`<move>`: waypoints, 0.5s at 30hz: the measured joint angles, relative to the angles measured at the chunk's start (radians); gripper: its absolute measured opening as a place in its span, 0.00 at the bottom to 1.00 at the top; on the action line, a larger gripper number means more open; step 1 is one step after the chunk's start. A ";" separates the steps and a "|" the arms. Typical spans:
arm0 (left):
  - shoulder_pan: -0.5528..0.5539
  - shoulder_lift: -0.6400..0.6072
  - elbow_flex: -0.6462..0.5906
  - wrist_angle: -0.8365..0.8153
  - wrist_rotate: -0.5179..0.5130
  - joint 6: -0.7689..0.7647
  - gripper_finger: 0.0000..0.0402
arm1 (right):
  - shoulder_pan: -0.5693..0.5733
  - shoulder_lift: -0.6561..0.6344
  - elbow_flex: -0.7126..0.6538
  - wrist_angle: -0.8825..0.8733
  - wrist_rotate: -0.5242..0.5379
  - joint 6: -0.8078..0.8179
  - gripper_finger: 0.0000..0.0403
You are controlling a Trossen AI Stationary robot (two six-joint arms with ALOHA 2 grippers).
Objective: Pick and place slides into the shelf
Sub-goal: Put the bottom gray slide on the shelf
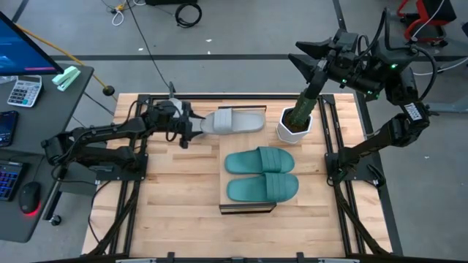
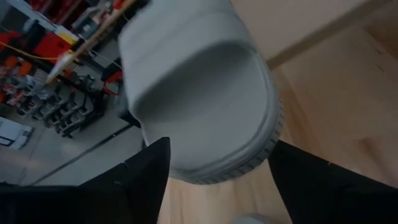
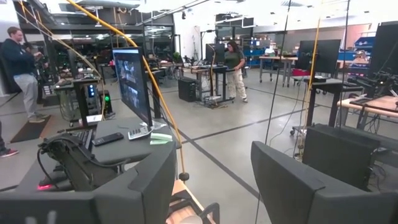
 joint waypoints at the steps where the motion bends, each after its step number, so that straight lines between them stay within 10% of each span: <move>1: 0.000 0.000 0.000 -0.014 0.000 0.003 0.68 | 0.000 0.000 0.000 0.000 0.000 0.000 0.53; 15: -0.001 -0.012 0.000 -0.041 -0.045 0.028 0.67 | 0.000 0.000 0.000 -0.015 -0.015 0.000 0.53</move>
